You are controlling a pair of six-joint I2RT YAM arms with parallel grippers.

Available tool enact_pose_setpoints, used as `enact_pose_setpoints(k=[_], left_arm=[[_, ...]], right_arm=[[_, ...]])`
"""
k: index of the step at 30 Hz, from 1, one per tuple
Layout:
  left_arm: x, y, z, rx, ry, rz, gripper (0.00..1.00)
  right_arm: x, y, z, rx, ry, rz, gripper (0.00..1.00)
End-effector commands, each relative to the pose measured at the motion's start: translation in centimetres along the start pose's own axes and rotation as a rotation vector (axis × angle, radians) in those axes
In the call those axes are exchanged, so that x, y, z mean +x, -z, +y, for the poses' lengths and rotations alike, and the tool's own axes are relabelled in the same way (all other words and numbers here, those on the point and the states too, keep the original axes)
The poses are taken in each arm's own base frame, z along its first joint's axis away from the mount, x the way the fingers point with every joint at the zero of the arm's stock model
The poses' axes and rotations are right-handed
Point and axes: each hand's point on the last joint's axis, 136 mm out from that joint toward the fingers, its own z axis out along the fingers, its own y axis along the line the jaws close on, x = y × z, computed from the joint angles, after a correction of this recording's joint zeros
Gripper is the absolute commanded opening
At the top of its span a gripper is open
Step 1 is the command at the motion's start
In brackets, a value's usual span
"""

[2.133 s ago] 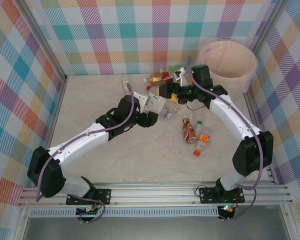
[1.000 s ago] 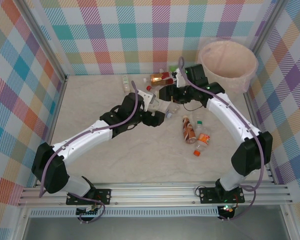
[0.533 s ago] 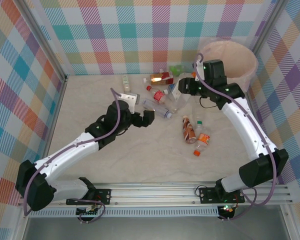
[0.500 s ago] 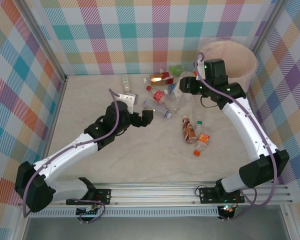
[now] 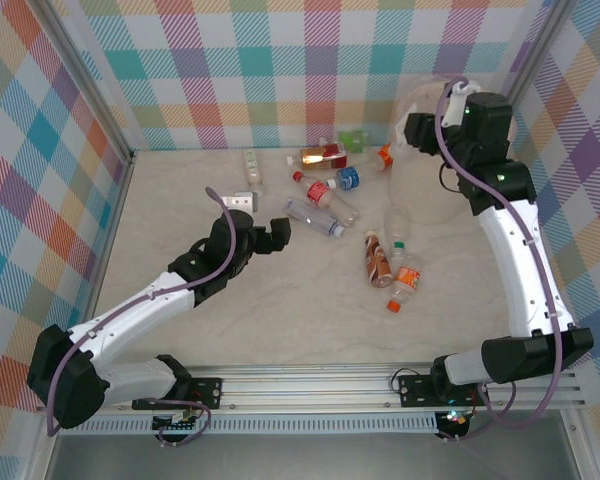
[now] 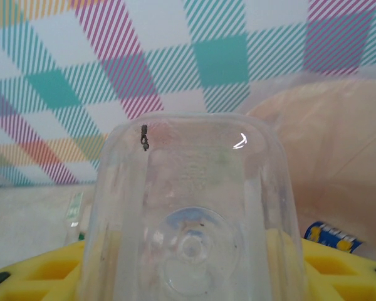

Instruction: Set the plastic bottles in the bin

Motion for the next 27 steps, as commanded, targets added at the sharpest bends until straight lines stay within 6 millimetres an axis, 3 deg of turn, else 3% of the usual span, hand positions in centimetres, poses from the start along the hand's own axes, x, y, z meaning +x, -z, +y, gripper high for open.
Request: enact_pose_setpoints(k=[1, 8, 13, 20, 27], left_arm=[[-0.6, 0.5, 1.4, -0.055, 0.04, -0.037, 1.0], [0.0, 0.3, 2.1, -0.084, 0.04, -0.024, 1.0], [0.4, 0.5, 2.6, -0.102, 0.041, -0.021, 1.0], [0.8, 1.5, 4.1, -0.127, 0.075, -0.051, 1.0], [1.1, 2.2, 4.9, -0.118, 0.115, -0.068, 1.0]], right_arm=[[-5.5, 1.5, -1.6, 0.037, -0.032, -0.194, 0.31], [-7.2, -0.2, -7.1, 0.202, -0.055, -0.221, 0.33], [-6.9, -1.5, -10.5, 0.306, -0.076, -0.2, 0.34], [-3.6, -4.1, -15.0, 0.371, -0.1, -0.02, 0.36], [-0.1, -6.1, -17.5, 0.401, -0.082, 0.144, 0.37]])
